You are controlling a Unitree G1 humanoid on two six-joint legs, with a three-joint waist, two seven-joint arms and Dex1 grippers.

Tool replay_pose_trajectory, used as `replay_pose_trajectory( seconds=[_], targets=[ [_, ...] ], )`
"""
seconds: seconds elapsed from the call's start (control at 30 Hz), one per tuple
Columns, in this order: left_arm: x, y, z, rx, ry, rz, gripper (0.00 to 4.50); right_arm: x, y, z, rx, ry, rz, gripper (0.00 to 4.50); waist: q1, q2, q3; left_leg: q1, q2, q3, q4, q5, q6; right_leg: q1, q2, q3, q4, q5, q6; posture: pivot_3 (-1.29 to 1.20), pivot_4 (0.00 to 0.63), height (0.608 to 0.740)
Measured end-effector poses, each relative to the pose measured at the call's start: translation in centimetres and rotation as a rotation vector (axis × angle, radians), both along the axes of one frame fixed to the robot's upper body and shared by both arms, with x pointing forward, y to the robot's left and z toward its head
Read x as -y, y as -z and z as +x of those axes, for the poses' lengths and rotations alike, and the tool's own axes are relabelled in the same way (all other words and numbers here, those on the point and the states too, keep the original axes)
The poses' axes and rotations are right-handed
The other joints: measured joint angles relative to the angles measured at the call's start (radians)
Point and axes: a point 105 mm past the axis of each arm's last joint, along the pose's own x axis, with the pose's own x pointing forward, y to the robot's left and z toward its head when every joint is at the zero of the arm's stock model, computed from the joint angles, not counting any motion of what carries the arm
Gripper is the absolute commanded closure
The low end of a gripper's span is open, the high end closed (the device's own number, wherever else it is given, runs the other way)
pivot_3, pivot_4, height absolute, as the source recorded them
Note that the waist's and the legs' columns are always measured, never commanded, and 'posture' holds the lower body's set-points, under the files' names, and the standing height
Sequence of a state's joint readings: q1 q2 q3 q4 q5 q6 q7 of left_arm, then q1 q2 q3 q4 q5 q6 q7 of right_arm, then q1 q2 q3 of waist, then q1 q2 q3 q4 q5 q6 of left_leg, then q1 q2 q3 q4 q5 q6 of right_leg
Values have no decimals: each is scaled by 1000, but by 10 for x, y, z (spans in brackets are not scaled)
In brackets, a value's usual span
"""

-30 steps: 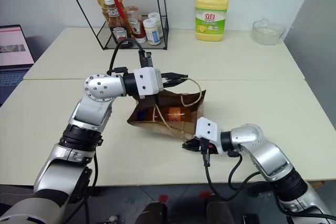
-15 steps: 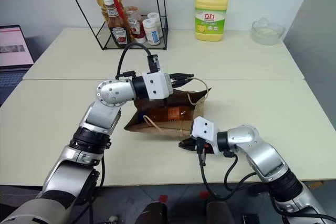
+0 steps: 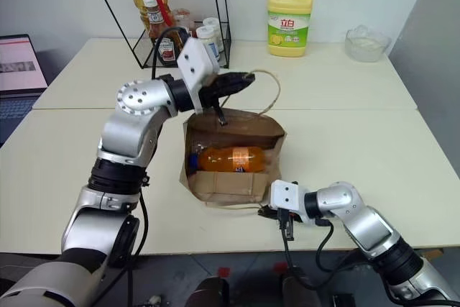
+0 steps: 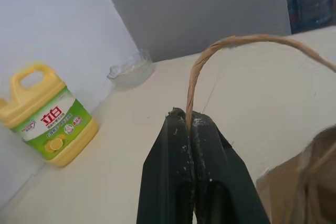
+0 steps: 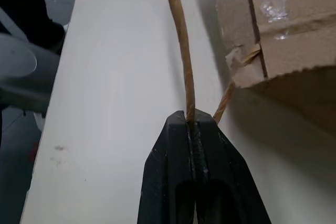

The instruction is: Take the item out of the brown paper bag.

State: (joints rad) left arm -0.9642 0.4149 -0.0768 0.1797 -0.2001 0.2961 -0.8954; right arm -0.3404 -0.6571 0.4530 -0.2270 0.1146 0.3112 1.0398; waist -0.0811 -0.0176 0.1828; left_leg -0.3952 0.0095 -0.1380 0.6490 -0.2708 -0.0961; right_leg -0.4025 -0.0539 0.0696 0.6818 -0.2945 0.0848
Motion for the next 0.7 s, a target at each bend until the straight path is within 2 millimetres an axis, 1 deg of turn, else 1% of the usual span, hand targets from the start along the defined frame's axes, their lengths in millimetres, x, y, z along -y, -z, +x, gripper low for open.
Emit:
replay_pose_trajectory(
  seconds=[0.17,0.27,0.33,0.4,0.5,0.6,0.7],
  targets=[
    [1,-3,-4,-99,24,-49,4500,0,0,1,-2,-3,5,4454,0,0,0,0,0,0,0,0,0,0,0,0,0,0,0,0,150,740],
    [2,-7,-10,-121,39,-66,4500,2,-1,2,-43,24,18,4454,1,0,0,0,0,-1,0,0,0,0,0,0,0,0,0,0,150,740],
    [3,-6,-14,-132,50,-64,4500,4,-5,2,-79,46,31,4454,1,0,0,0,0,-1,0,0,0,0,0,0,0,0,0,0,150,740],
    [3,-2,-19,-152,67,-63,4500,6,-13,-2,-123,53,48,4454,0,0,0,0,0,-1,0,0,0,0,0,0,0,0,0,0,150,740],
    [4,0,-24,-174,84,-63,4500,7,-27,-9,-172,55,79,3875,1,0,0,0,0,-1,0,0,0,0,0,0,0,0,0,0,150,740],
    [5,1,-27,-182,97,-66,4500,8,-39,-15,-223,65,109,2877,0,0,0,0,0,-1,0,0,0,0,0,0,0,0,0,0,150,740],
    [5,1,-28,-192,100,-68,4500,10,-52,-23,-262,65,138,1765,0,0,0,0,0,-1,0,0,0,0,0,0,0,0,0,0,150,740]
  ],
)
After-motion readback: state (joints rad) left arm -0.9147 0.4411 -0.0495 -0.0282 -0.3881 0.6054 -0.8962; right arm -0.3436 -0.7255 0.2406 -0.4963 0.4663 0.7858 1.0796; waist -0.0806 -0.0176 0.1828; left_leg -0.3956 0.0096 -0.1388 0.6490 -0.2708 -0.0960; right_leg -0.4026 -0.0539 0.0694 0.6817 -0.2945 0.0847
